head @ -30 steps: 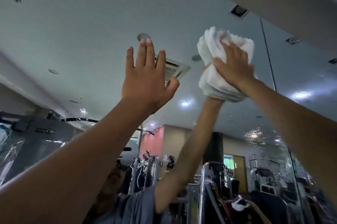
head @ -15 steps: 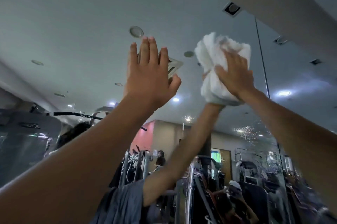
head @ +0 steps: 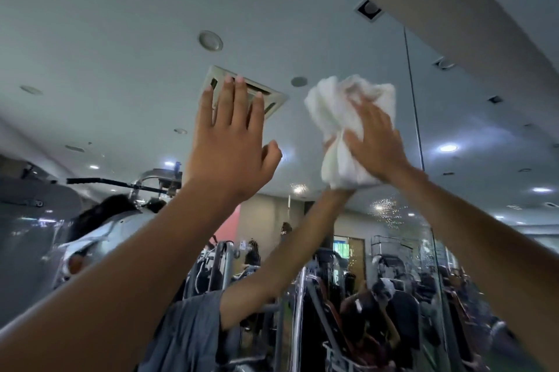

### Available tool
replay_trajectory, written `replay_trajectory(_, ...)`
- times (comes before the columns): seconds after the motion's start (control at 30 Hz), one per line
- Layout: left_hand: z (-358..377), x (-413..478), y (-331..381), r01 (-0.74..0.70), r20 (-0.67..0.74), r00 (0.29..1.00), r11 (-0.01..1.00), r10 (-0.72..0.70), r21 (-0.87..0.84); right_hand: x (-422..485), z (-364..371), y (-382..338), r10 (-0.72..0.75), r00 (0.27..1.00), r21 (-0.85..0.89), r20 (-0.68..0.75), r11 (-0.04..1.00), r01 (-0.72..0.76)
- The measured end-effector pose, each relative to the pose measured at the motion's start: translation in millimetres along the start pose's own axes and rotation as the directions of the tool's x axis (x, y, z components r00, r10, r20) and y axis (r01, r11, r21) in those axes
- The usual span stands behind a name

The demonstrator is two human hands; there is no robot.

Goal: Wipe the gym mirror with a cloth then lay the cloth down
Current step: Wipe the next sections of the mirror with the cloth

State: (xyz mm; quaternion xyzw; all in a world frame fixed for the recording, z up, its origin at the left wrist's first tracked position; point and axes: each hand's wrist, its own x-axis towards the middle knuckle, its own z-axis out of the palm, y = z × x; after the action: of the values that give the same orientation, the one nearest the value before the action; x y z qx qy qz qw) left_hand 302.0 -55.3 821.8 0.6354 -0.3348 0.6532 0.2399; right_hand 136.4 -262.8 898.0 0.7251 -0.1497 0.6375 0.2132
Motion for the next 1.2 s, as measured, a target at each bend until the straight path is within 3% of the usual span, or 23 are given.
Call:
replay_trajectory(0.07,2.9,-0.8,-1.1,0.002,-0.032,0.999,1.000,-0.002,0.001,39.3,1.5,-20.6,0.367,0.930,0.082,0.006,0.927,-0.367)
replay_trajectory(0.1,4.1,-0.9,-1.3,0.000,-0.043,0.999,1.000,0.000,0.001,52.5,2.6,-37.4,0.409,0.912,0.090,0.003,0.909,-0.408)
replay_trajectory(0.17,5.4,-0.7,-2.3,-0.005,-0.038,0.999,1.000,0.006,0.009,54.1,7.0,-68.2,0.274,0.961,0.059,-0.028,0.960,-0.272)
replay_trajectory(0.23,4.7,1.1,-3.0,-0.001,-0.028,1.000,1.000,0.002,0.021,27.3,11.9,-87.4,0.017,0.999,0.009,-0.040,1.000,-0.016)
replay_trajectory(0.33,3.0,1.1,-1.8,0.014,-0.025,1.000,1.000,-0.014,0.019,-27.3,12.0,-82.8,-0.301,0.953,0.000,-0.018,0.953,0.302)
replay_trajectory(0.43,5.4,-0.9,-0.5,0.039,-0.020,0.999,0.999,-0.038,0.030,-48.9,8.5,-43.9,-0.464,0.886,0.051,0.020,0.885,0.462)
replay_trajectory(0.5,5.2,-2.6,1.4,0.040,-0.014,0.999,0.999,-0.039,0.023,-32.2,4.9,-18.8,-0.376,0.926,0.027,0.028,0.927,0.375)
replay_trajectory(0.57,6.4,-3.2,0.8,0.039,-0.024,0.999,0.999,-0.038,0.023,-3.6,4.7,-18.8,-0.072,0.997,0.037,-0.008,0.997,0.073)
replay_trajectory(0.63,6.5,-4.5,-0.4,0.045,-0.030,0.999,0.998,-0.044,0.033,22.4,8.1,-43.3,0.190,0.979,0.077,-0.076,0.980,-0.185)
replay_trajectory(0.7,6.6,-5.5,-0.1,0.044,-0.031,0.999,0.998,-0.043,0.037,26.7,12.4,-72.0,0.221,0.965,0.048,-0.140,0.975,-0.216)
replay_trajectory(0.8,7.0,-6.4,0.3,0.056,-0.043,0.998,0.998,-0.054,0.028,-5.4,18.1,-83.2,-0.103,0.989,-0.019,-0.102,0.995,0.102)
replay_trajectory(0.9,7.9,-6.6,-1.8,0.051,-0.046,0.998,0.999,-0.050,0.013,-46.3,11.7,-50.2,-0.524,0.852,0.002,-0.013,0.852,0.524)
replay_trajectory(0.97,6.8,-6.2,-3.9,0.046,-0.041,0.998,0.999,-0.046,0.008,-49.5,8.3,-18.0,-0.617,0.786,-0.002,0.036,0.787,0.617)
replay_trajectory(1.03,5.3,-7.0,-4.6,0.038,-0.036,0.999,0.999,-0.038,0.008,-33.8,7.0,0.4,-0.481,0.876,-0.021,0.019,0.876,0.482)
replay_trajectory(1.1,4.4,-8.0,-5.9,0.029,-0.037,0.999,1.000,-0.029,0.008,-12.1,6.3,-9.6,-0.220,0.974,-0.019,-0.050,0.975,0.219)
replay_trajectory(1.2,3.8,-8.1,-7.3,0.005,-0.033,0.999,1.000,-0.005,0.006,-1.0,12.8,-49.0,0.039,0.994,-0.044,-0.098,0.998,-0.043)
